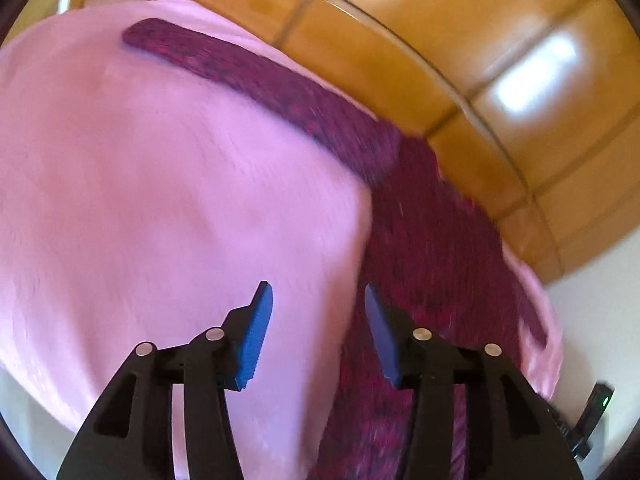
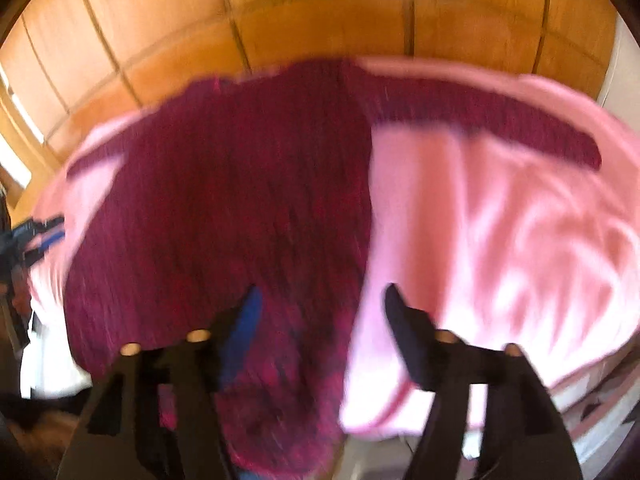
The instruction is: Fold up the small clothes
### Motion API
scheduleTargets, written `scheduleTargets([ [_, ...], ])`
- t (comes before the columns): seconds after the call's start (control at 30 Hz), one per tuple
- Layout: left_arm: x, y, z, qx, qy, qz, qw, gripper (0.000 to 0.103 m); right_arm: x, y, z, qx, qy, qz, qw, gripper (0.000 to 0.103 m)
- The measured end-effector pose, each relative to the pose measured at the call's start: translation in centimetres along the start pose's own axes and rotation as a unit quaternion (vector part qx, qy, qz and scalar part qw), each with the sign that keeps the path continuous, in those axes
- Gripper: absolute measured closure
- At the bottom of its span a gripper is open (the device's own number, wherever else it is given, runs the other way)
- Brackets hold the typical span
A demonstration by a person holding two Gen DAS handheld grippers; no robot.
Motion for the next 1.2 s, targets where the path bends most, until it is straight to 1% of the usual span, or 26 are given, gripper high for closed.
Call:
scheduleTargets([
  [0.03,0.1,-0.4,-0.8,-0.011,0.005,-0.003,0.9999,0.055,0.6,-1.0,-0.9,0.003,0.007,-0.009,1.000,0.031],
  [0.07,0.3,-0.8,-1.7,-0.021,0.011,-0.008,0.9997,0.049,1.8,-2.9,-2.1,-0.001,0.012,-0.021,1.000,0.029],
  [0.1,0.6,-1.4,-3.0,-0.037,0.019,-0.013,0.9990,0.047,2.9,-4.1,-2.8,-0.006,0.015,-0.025,1.000,0.026],
  [0.17,1.0,-2.3,-4.9,-0.063,0.024,-0.006,0.9977,0.047,5.2,-6.5,-4.2,-0.019,0.012,-0.024,0.999,0.026],
  [0.2,1.5,-3.0,-6.3,-0.084,0.027,-0.001,0.9961,0.047,6.4,-7.7,-4.7,-0.029,0.010,-0.022,0.999,0.026],
  [0.3,2.5,-4.2,-9.4,-0.118,0.036,-0.002,0.9923,0.047,9.0,-10.0,-5.7,-0.070,0.021,0.017,0.997,0.026],
  [0.37,3.1,-5.5,-12.3,-0.144,0.048,-0.007,0.9884,0.047,10.8,-10.9,-5.7,-0.098,0.026,0.042,0.994,0.026],
  [0.43,3.8,-6.7,-14.4,-0.164,0.056,-0.016,0.9848,0.047,12.5,-10.9,-5.3,-0.105,0.017,0.053,0.993,0.024],
  [0.47,4.2,-7.4,-15.5,-0.174,0.057,-0.023,0.9829,0.047,12.7,-10.0,-4.8,-0.102,0.019,0.053,0.993,0.021],
  [0.5,4.5,-7.8,-16.3,-0.179,0.058,-0.029,0.9818,0.047,12.9,-9.7,-4.6,-0.097,0.029,0.049,0.994,0.017],
  [0.57,5.2,-9.4,-18.1,-0.196,0.065,-0.052,0.9770,0.047,12.8,-9.0,-4.2,-0.084,0.036,0.032,0.995,0.014],
  [0.63,5.9,-10.4,-19.5,-0.203,0.067,-0.058,0.9751,0.047,13.0,-8.4,-4.3,-0.066,0.030,0.009,0.997,0.012],
  [0.67,6.4,-11.0,-20.1,-0.211,0.071,-0.063,0.9728,0.047,13.1,-8.5,-4.3,-0.066,0.027,0.003,0.997,0.009],
  [0.73,6.8,-12.2,-21.4,-0.230,0.078,-0.057,0.9683,0.047,13.4,-8.9,-4.3,-0.076,0.016,0.006,0.997,0.004],
  [0.8,7.1,-12.7,-22.2,-0.240,0.086,-0.054,0.9654,0.049,13.9,-9.2,-4.7,-0.081,0.009,0.016,0.997,0.002],
  [0.83,7.1,-12.8,-22.5,-0.242,0.090,-0.052,0.9647,0.056,13.9,-9.3,-4.7,-0.081,0.010,0.017,0.997,0.002],
  [0.87,7.0,-12.7,-22.5,-0.240,0.090,-0.054,0.9650,0.082,14.0,-9.3,-4.8,-0.080,0.012,0.015,0.997,0.002],
  [0.9,6.5,-12.7,-22.4,-0.231,0.097,-0.062,0.9661,0.091,13.8,-9.3,-4.6,-0.079,0.015,0.013,0.997,0.002],
  [1.0,3.9,-12.7,-21.5,-0.212,0.141,-0.062,0.9649,0.093,13.6,-9.2,-4.4,-0.080,0.022,0.014,0.996,0.002],
  [1.07,1.9,-13.0,-20.1,-0.191,0.160,-0.081,0.9650,0.093,13.7,-9.2,-4.5,-0.081,0.023,0.015,0.996,0.002],
  [1.13,1.3,-14.2,-17.7,-0.184,0.154,-0.116,0.9638,0.093,13.9,-9.3,-4.7,-0.082,0.023,0.014,0.996,0.002],
  [1.17,1.8,-14.8,-16.6,-0.183,0.141,-0.129,0.9644,0.093,13.8,-9.2,-4.5,-0.082,0.023,0.015,0.996,0.002],
  [1.2,2.3,-15.2,-16.0,-0.179,0.136,-0.131,0.9655,0.092,13.8,-9.3,-4.4,-0.082,0.023,0.016,0.996,0.002],
])
Point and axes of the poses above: each gripper's, at about its wrist camera, not at the fingertips, and x roughly the way its jaws point, y to its right, z to its underside, the point moved 7 cm from there along x, roughly the way its jaws point, and after that the axes turned 4 degrees about -y, right-handed, at the moved point
